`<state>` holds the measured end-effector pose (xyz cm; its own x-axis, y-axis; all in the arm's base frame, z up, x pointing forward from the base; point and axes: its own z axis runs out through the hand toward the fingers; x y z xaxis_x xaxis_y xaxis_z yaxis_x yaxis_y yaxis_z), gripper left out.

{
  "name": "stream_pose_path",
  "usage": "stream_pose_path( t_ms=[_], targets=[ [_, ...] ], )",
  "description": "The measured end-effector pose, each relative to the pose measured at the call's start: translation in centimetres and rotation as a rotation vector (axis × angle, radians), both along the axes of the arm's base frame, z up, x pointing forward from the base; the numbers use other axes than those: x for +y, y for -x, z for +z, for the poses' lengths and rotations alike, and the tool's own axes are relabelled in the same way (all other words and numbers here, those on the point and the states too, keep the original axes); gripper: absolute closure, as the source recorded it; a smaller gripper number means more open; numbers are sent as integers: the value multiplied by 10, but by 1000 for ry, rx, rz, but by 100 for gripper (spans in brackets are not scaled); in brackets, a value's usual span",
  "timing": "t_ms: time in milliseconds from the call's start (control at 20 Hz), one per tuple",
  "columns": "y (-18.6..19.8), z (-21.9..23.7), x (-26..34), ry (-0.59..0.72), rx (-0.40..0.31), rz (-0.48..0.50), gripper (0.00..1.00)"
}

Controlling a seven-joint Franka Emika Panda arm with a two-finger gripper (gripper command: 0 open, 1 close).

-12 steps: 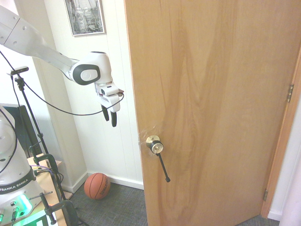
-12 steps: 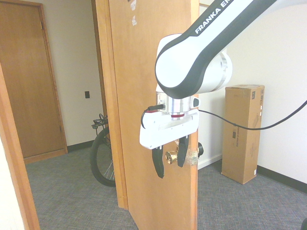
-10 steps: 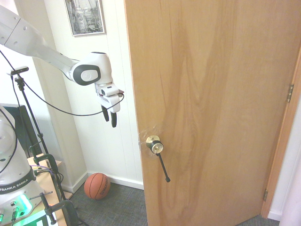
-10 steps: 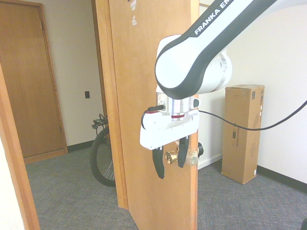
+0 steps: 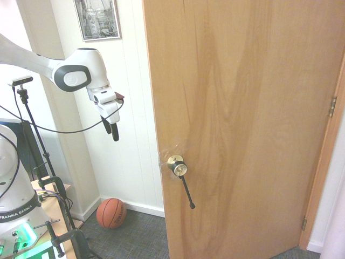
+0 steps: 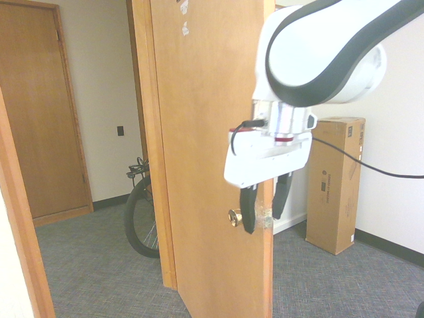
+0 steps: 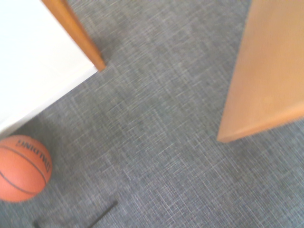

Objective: Close the door

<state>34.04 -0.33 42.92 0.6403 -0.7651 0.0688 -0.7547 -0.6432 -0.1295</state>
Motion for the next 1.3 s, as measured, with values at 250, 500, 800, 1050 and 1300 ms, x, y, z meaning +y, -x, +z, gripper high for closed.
stream_pose_path(
  t_ms=[250, 500, 800, 1050, 1300],
  targets=[
    [12, 18, -36, -19, -29, -102, 0],
    [20, 22, -85, -61, -43, -197, 0],
    [50, 40, -173, -108, -70, -316, 0],
    [68, 45, -232, -130, -71, -391, 0],
    [87, 62, -294, -145, -93, -472, 0]
  ],
)
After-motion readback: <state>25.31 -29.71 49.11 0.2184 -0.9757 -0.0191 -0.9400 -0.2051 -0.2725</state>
